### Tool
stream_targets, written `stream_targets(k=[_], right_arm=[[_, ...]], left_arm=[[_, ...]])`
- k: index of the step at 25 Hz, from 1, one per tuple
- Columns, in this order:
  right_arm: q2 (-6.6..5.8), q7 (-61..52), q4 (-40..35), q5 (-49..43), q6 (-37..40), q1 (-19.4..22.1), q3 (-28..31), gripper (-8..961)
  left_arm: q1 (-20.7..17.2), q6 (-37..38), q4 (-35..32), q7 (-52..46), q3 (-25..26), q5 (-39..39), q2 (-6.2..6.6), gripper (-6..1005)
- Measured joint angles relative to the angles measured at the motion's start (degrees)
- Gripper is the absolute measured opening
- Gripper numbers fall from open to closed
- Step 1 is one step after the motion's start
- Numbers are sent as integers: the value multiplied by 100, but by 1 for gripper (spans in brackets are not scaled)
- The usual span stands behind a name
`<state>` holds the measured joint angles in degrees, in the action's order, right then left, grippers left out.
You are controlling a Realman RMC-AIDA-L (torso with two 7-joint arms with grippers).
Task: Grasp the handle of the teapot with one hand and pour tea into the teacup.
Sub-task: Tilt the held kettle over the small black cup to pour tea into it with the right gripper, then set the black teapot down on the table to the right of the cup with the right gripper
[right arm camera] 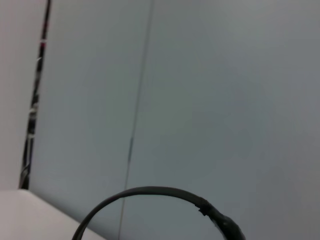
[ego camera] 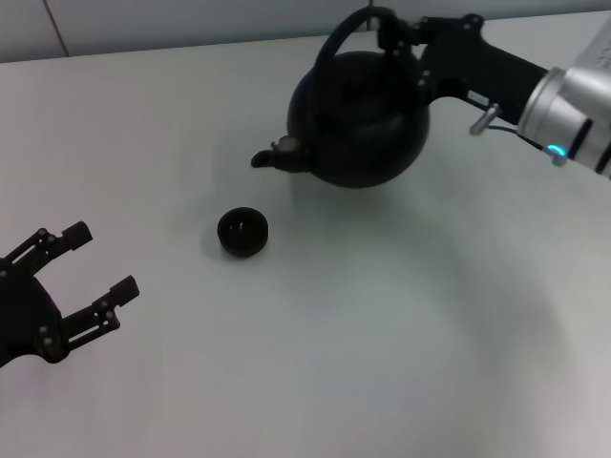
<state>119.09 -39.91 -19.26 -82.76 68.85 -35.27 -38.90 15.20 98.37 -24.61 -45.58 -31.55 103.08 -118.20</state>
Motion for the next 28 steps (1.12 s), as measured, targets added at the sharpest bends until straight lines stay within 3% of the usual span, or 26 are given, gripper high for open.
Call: stream_targets(k=[8, 17, 28], right_arm=[[-7, -409, -17, 403, 163, 435, 63, 86], [-4, -429, 124, 444, 420, 905, 546, 87], [11, 418, 870, 454, 550, 1010, 893, 88]], left_arm=[[-29, 18, 0, 29, 0, 0, 0, 850], [-53, 66, 59, 38, -43, 3, -6, 849], [-53, 190, 88, 7, -23, 2, -1, 846]])
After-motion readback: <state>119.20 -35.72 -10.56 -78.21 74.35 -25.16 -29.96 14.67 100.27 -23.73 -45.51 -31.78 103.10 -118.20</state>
